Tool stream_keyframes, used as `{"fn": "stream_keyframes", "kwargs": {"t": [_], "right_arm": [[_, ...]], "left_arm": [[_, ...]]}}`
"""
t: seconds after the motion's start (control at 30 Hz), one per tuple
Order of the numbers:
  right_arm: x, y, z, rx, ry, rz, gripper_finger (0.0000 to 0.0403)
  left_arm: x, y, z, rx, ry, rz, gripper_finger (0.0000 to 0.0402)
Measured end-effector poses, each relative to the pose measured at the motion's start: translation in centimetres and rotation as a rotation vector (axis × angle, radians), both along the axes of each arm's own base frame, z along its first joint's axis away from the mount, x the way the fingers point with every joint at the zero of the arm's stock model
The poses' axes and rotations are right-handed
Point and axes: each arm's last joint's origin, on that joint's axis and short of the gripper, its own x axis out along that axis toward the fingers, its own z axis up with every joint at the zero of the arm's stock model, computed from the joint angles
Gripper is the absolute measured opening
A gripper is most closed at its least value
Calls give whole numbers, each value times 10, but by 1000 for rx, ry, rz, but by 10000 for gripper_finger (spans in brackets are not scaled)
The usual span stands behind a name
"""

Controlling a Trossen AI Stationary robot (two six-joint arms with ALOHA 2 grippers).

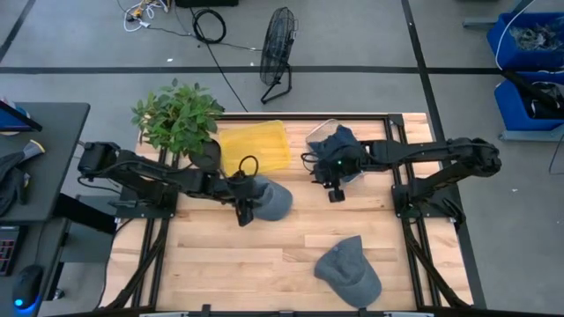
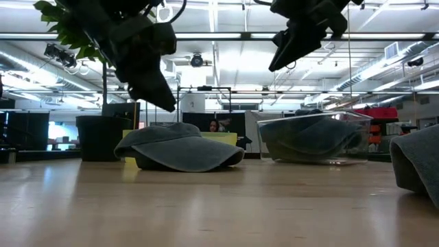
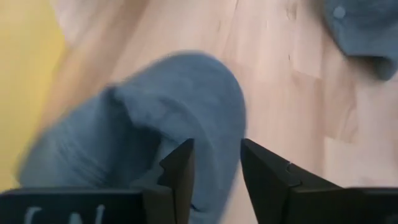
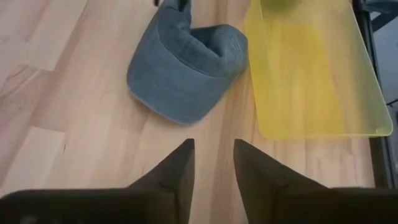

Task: Pick & Place hat
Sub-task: Put the top gray cap into the yellow bin

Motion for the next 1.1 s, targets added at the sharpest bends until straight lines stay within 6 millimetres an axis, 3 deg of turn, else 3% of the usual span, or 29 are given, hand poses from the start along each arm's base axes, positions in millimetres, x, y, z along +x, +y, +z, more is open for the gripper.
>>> {"fn": "stream_keyframes", "kwargs": {"t": [0.13, 0.37, 0.73, 0.93, 1.1], "right_arm": [[0, 2, 0, -14, -1, 23, 123], [0, 2, 0, -12, -5, 19, 118], [1, 2, 1, -12, -8, 19, 118], [1, 2, 0, -12, -5, 19, 118], [3, 2, -3, -11, 8, 19, 116]], "left_arm": [[2, 4, 2, 88, -21, -21, 171], [1, 15, -5, 21, 31, 61, 220], [9, 16, -33, -24, 134, 120, 209], [16, 15, -44, 14, 146, 80, 161], [19, 15, -37, 7, 80, 82, 37]]}}
